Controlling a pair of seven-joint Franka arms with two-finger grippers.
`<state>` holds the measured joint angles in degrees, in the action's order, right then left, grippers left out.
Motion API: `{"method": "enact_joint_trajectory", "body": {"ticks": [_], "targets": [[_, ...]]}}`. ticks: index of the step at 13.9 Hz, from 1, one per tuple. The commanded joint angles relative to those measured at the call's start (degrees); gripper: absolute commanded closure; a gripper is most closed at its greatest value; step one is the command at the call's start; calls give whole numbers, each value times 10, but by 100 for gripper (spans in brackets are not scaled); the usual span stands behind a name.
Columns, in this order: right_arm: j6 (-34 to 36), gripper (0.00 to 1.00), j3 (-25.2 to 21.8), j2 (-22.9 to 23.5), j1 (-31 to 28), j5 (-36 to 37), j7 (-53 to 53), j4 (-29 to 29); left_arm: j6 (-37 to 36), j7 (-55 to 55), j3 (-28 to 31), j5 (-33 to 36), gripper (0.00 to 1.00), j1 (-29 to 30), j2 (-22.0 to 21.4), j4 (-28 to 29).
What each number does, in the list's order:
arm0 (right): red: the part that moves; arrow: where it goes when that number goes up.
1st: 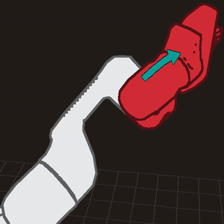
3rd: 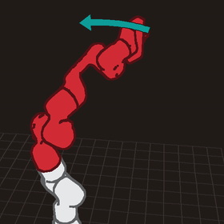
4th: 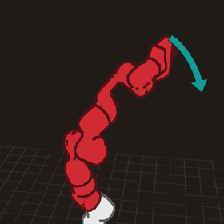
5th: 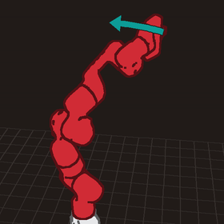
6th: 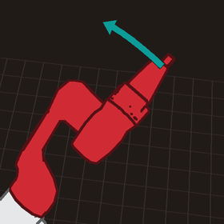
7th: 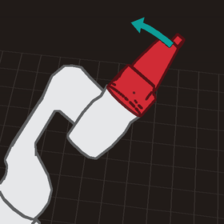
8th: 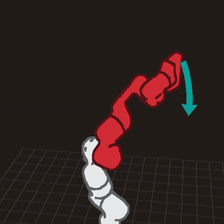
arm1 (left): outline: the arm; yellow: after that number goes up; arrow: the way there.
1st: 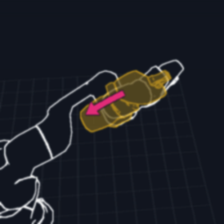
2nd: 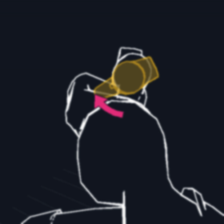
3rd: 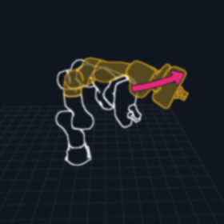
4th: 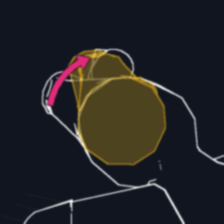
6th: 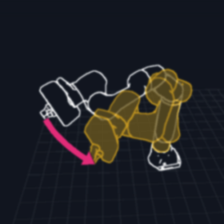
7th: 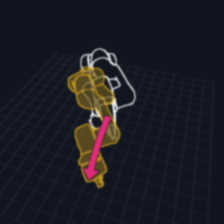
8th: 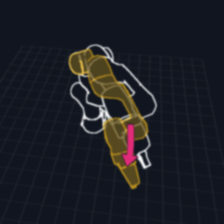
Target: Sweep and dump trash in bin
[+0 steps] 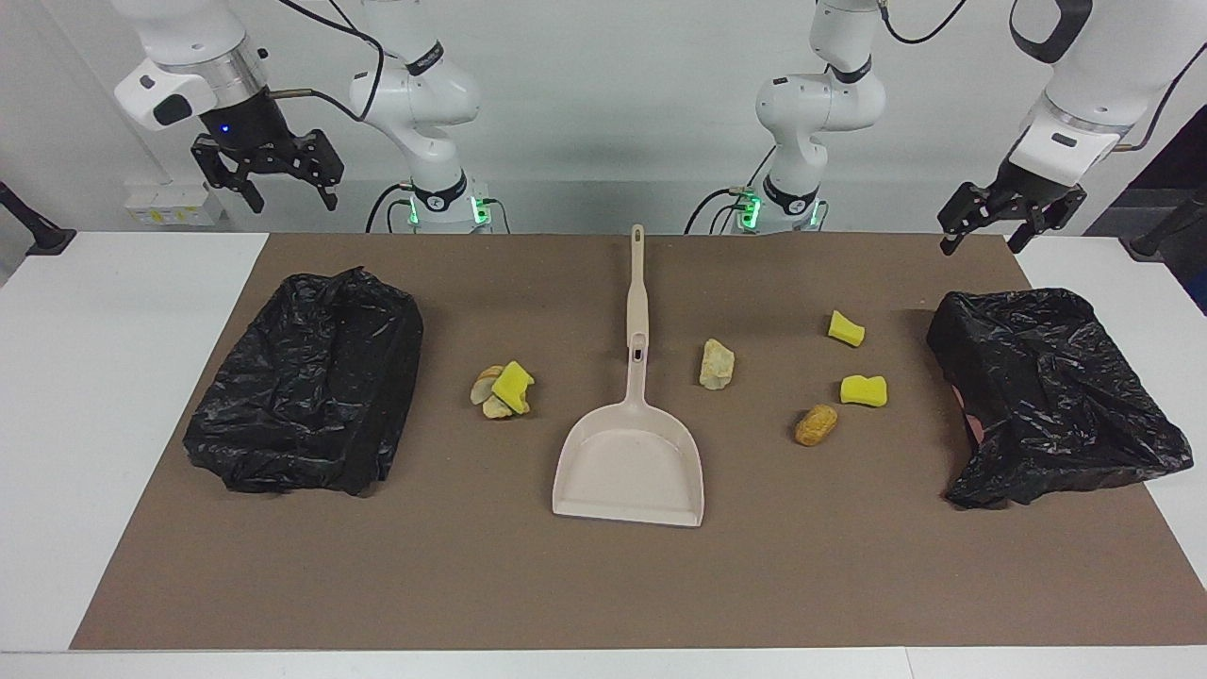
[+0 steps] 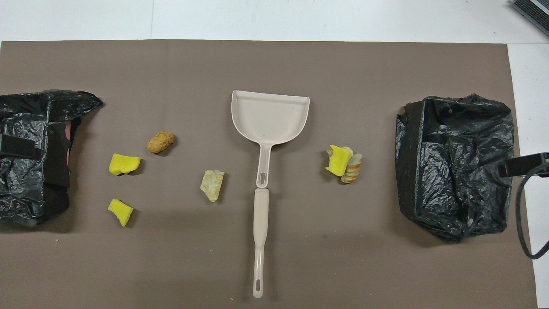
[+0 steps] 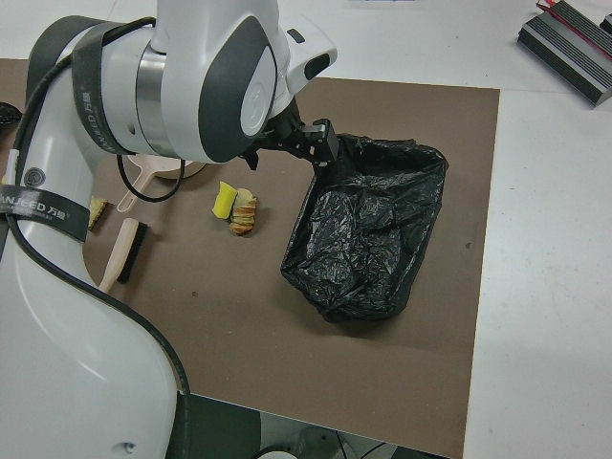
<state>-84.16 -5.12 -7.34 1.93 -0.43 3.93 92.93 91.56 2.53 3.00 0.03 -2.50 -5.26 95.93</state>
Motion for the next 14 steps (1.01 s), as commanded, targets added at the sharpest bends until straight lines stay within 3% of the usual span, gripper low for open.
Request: {"method": "enact_joint_trajectory", "body": {"ticks": [1,5,9,14], "targets": [[-10,0,1,-10,-2,9,12,12,3,12,-2,4,0,-8,-9,9],[-10,0,1,-10,-2,9,12,12,7,18,-8,3,0,-53,-7,50],[-10,0,1,-10,-2,9,12,12,74,20,-10,2,0,-110,-29,156],[-10,0,1,-10,-2,9,12,13,157,-4,-10,-10,0,-227,-43,249]]}}
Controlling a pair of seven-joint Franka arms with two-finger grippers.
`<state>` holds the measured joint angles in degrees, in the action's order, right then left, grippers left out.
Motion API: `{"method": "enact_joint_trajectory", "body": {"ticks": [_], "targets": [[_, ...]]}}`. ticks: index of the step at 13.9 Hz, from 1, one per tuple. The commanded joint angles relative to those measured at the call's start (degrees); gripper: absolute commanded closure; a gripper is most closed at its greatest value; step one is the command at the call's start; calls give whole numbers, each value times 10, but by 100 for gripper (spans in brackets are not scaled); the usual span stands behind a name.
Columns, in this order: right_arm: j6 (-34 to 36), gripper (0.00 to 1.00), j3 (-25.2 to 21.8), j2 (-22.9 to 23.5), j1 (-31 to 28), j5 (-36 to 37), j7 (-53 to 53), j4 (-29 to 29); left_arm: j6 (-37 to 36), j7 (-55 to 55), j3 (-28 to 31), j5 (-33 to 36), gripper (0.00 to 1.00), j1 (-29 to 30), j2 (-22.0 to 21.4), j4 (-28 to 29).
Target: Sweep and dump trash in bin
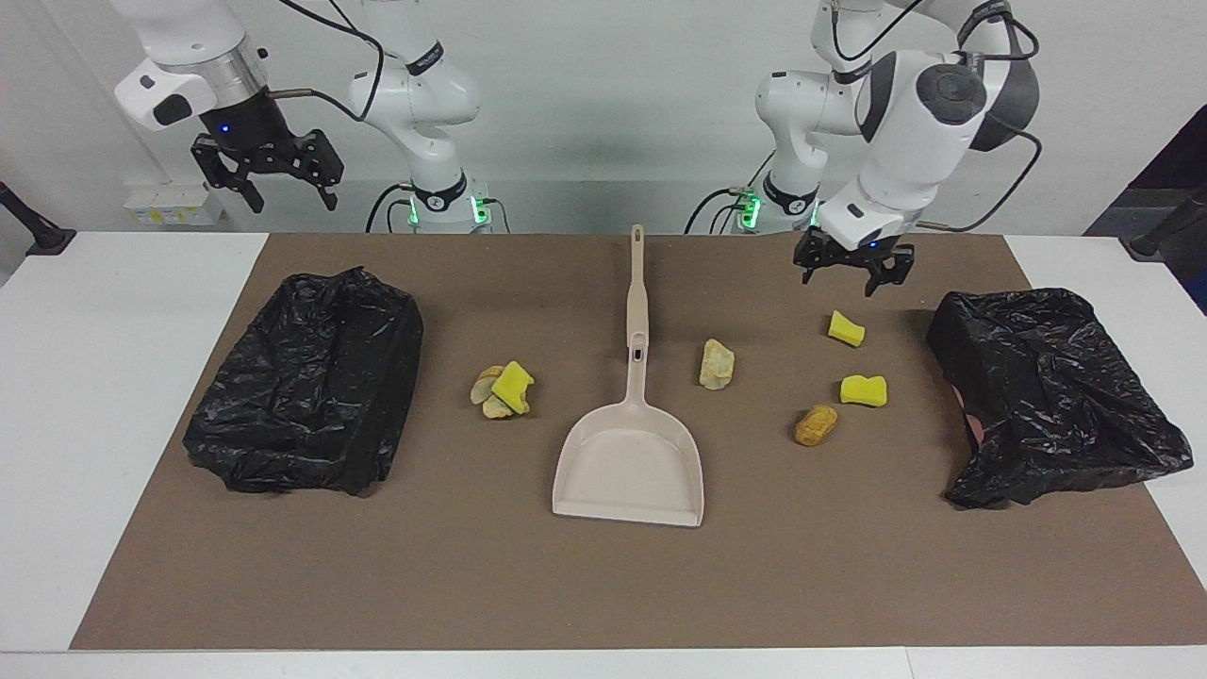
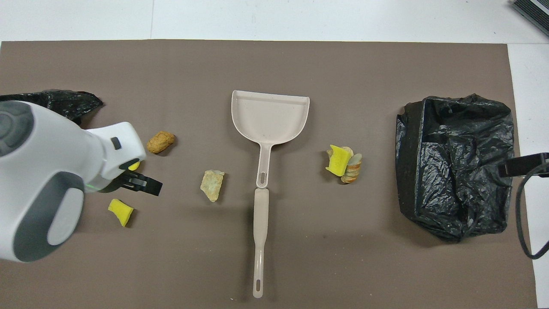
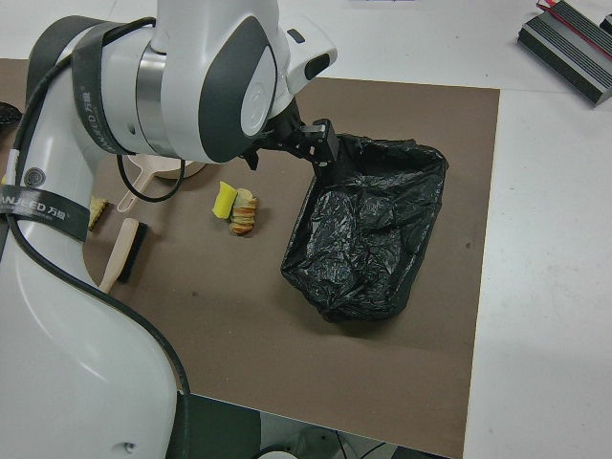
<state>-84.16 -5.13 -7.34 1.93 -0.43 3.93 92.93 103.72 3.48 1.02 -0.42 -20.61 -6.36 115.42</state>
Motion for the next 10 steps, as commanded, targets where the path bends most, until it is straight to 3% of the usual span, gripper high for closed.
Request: {"method": "enact_joint_trajectory", "body": {"ticks": [1,5,7,10], "targets": [[-10,0,1,-10,-2,9,13,13,51,-39,10,-22,0,-71,-33,71],[-7,0,1,-9,-2,9,14,11,89,-150,10,-34,0,-191,-24,82],[-7,0,-3,-8,-3,9,16,9,149,-213,11,-34,0,-261,-2,112],[3,0,7,-16,3,6,10,18,208,-240,11,-34,0,-316,15,143]]}}
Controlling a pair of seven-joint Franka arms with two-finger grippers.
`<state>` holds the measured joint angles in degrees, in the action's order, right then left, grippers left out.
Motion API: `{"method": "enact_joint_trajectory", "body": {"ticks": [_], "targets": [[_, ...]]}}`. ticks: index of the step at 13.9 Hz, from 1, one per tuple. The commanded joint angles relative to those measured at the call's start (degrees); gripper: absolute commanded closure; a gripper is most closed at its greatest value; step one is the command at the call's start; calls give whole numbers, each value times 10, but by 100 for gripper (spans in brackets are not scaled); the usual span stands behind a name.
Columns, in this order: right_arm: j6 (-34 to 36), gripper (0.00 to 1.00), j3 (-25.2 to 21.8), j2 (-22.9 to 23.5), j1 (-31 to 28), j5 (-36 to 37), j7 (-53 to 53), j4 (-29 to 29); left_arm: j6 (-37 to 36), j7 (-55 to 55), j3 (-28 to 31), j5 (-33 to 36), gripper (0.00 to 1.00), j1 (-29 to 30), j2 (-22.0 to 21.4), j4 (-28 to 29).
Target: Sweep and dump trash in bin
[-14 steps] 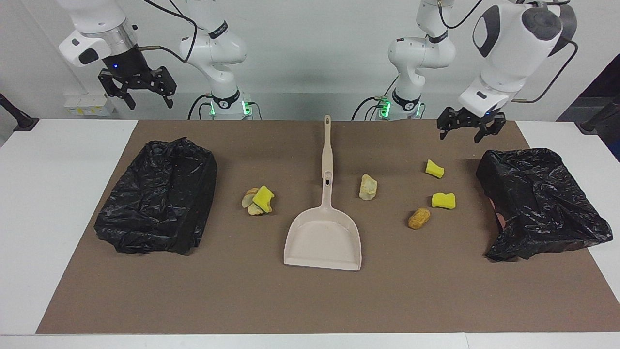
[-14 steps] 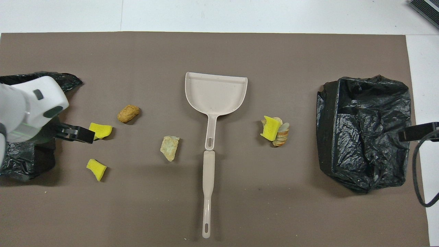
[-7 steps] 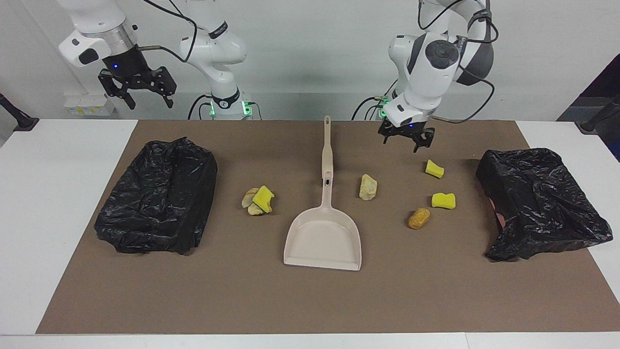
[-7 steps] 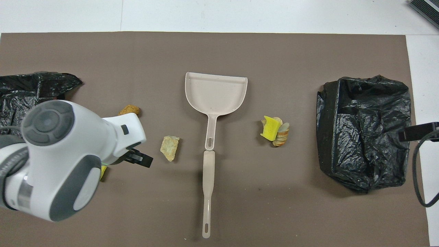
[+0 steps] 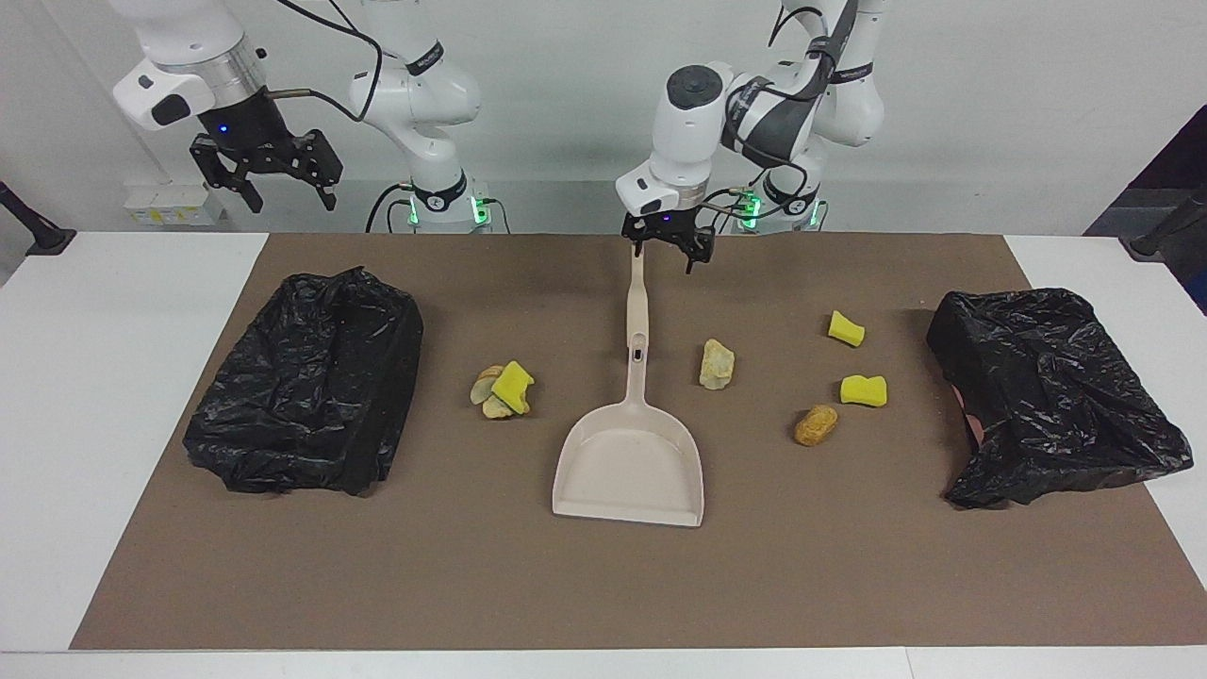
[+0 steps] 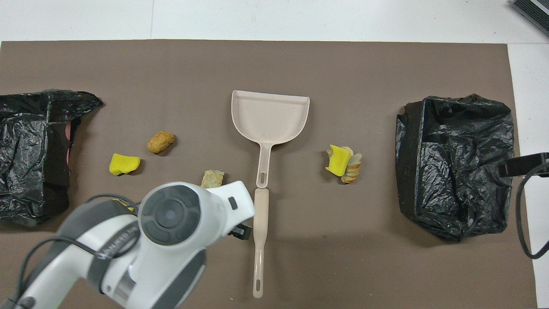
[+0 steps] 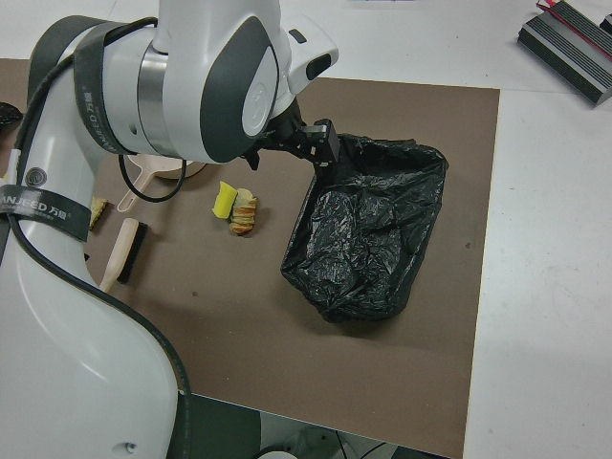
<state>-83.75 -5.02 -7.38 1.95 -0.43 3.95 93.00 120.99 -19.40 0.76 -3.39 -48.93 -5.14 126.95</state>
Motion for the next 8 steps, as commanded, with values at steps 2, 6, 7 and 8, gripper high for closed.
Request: {"method": "enact_joint_trajectory", "body": {"ticks": [2,6,7,8], "targets": [[-27,0,19,-9,8,2,1,30,54,-17,14,-4,0,-56,21,41],[-107,0,21,35,71,-11,-67,53,98,-16,14,-4,0,-57,16,93],[-122,0,21,48,80,-19,-79,53,98,-18,14,-4,0,-57,13,99],[-129,0,21,62,87,-26,-82,53,98,-18,14,-4,0,-57,11,102]]}}
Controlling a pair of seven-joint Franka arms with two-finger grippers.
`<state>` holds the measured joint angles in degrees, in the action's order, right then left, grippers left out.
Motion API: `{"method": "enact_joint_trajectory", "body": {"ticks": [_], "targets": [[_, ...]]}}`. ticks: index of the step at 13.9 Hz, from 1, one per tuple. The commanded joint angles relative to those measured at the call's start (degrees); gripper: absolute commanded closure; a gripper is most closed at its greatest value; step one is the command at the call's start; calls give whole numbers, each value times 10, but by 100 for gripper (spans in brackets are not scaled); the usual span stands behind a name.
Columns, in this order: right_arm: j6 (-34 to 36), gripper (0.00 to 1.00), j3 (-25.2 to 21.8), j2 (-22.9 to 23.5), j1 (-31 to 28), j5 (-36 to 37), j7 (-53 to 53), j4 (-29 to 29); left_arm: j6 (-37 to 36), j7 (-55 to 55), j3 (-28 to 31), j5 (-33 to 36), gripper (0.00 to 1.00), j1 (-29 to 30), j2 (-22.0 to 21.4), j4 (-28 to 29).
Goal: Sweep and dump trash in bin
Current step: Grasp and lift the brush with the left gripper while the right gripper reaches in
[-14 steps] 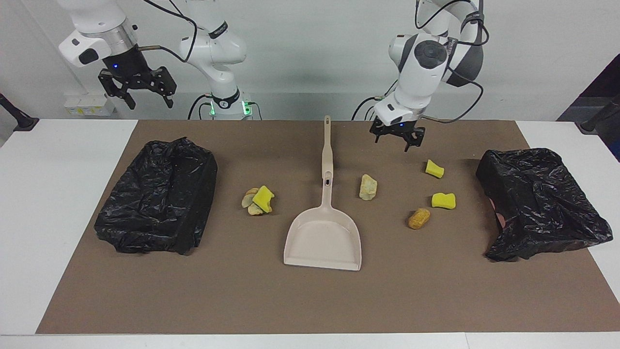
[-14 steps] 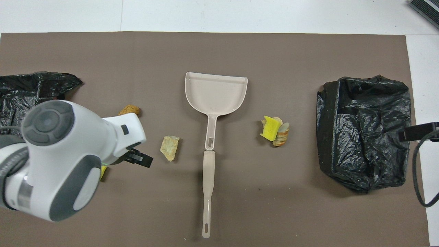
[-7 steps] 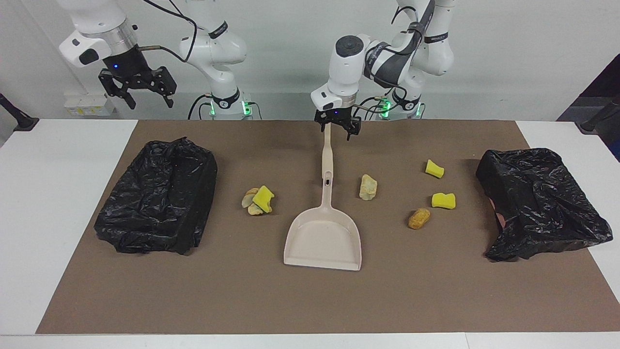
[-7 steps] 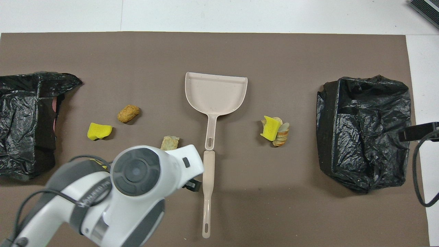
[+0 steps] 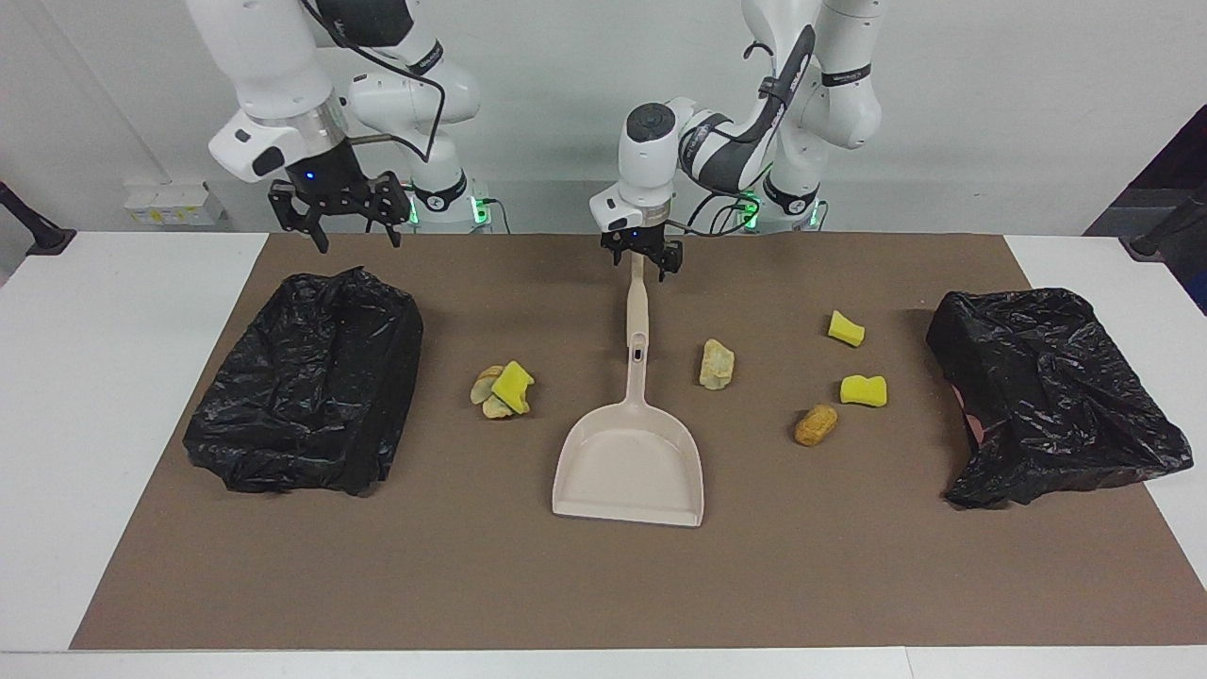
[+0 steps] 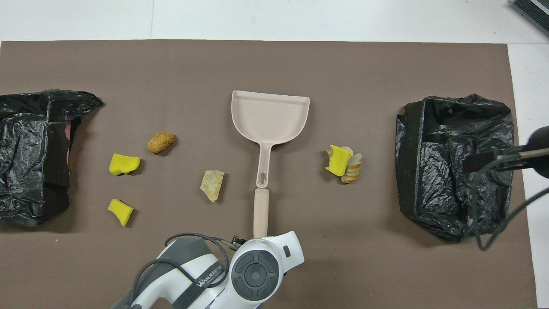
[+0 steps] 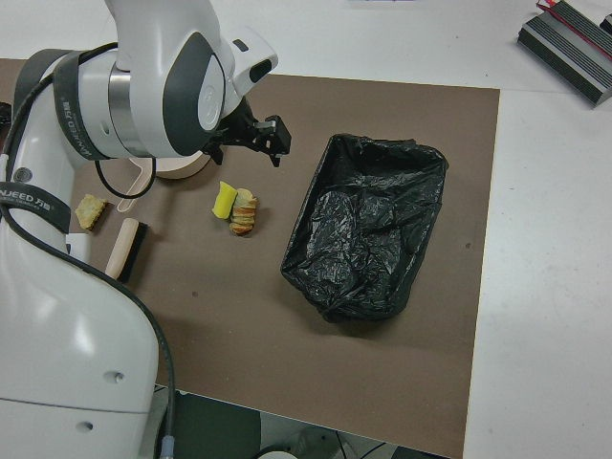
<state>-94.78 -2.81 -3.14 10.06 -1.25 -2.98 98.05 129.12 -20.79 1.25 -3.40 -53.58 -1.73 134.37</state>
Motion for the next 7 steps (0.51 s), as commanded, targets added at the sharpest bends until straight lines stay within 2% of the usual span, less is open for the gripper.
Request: {"method": "enact_joint_trajectory", "body": {"ticks": [1,2,3,4,5,6,7], "targets": [[-24,0,-1,29,11,-26,-12,2,14,-6,9,-4,13,-11,-23,28],[-25,0,-1,31,19,-31,-12,3,14,-7,9,-4,30,-11,-23,27],[-22,0,-1,31,22,-32,-11,3,15,-13,9,-4,38,-12,-22,24],[-17,0,0,30,22,-32,-11,5,17,-14,9,-4,58,-12,-21,23],[-19,0,-1,31,24,-32,-11,12,17,-16,9,-4,85,-12,-21,23],[-26,0,0,31,30,-32,-11,23,15,-23,9,-4,100,-12,-21,23],[-28,0,-1,35,35,-32,-11,25,10,-36,9,-4,100,-11,-22,22]]}}
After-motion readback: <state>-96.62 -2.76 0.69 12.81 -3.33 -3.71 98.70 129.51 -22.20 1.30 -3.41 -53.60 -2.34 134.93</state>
